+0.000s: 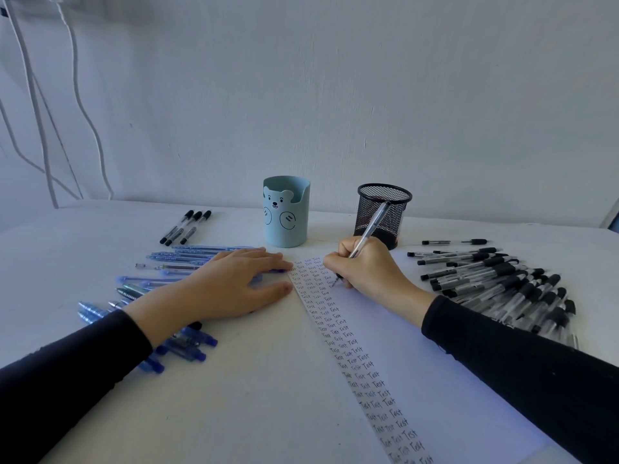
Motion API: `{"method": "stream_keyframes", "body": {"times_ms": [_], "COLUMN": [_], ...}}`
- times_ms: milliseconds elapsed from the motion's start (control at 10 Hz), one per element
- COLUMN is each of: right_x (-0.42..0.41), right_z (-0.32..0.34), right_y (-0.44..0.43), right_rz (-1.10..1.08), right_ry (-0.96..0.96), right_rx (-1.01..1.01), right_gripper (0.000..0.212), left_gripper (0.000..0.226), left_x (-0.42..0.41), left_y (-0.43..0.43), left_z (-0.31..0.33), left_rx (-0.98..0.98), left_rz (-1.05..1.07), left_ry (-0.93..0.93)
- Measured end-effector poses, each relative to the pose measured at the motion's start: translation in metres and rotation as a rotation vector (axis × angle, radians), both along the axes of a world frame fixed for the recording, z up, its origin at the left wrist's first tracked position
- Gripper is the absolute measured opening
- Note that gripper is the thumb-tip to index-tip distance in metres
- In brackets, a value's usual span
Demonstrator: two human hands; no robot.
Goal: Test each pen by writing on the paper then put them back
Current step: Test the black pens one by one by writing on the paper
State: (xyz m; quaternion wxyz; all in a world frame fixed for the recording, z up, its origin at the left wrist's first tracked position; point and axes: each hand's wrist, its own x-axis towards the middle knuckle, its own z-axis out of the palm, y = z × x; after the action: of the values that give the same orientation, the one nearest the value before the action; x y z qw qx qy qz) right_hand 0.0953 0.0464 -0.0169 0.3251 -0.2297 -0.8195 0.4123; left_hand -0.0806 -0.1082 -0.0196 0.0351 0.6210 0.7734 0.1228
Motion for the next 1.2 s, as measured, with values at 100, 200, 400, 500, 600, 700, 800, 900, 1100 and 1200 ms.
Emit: {"method": "stream_keyframes", "body": {"times_ms": [100,200,400,500,600,700,800,900,1100,1200], "right_x": [0.0,0.0,-0.001,-0.001,-0.002,-0.001,-0.001,-0.002,0.002,0.01], "right_z": [0.0,-0.001,-0.002,-0.003,-0.003,-0.003,-0.004,-0.004,0.005,0.029], "right_y": [0.001,0.002,0.003,0.005,0.006,0.005,0.006,0.006,0.005,0.006], "right_rz": [-0.001,-0.015,-0.017,-0.032,-0.041,-0.04,-0.032,-0.041,-0.008,0.02], "right_ry": [-0.007,0.01,0.002,0.015,0.019,0.024,0.024,0.021,0.02,-0.008], "right_rx": [0.0,-0.002,0.046,0.018,0.045,0.062,0.032,0.053,-0.012,0.071], "right_gripper": [0.044,0.045,0.041,0.046,0.047,0.048,0.048,0.048,0.039,0.037], "left_gripper": [0.083,0.087,0.078,0.078,0.077,0.076,0.078,0.08,0.092,0.081], "left_x": [0.001,0.0,0.002,0.003,0.002,0.002,0.002,0.003,0.001,0.003], "left_y": [0.0,0.0,-0.001,-0.001,-0.001,-0.001,-0.001,-0.001,-0.002,-0.001], "left_z": [0.0,-0.001,0.002,0.002,0.002,0.002,0.003,0.003,0.002,0.001], "left_rx": [-0.007,0.005,-0.003,-0.008,-0.014,-0.012,-0.024,-0.033,-0.014,-0.015], "left_rz": [0.002,0.0,0.006,0.004,0.004,0.002,0.001,0.002,-0.008,0.009], "left_ry": [0.005,-0.007,-0.01,-0.014,-0.01,-0.008,-0.009,-0.006,-0.009,-0.009]}}
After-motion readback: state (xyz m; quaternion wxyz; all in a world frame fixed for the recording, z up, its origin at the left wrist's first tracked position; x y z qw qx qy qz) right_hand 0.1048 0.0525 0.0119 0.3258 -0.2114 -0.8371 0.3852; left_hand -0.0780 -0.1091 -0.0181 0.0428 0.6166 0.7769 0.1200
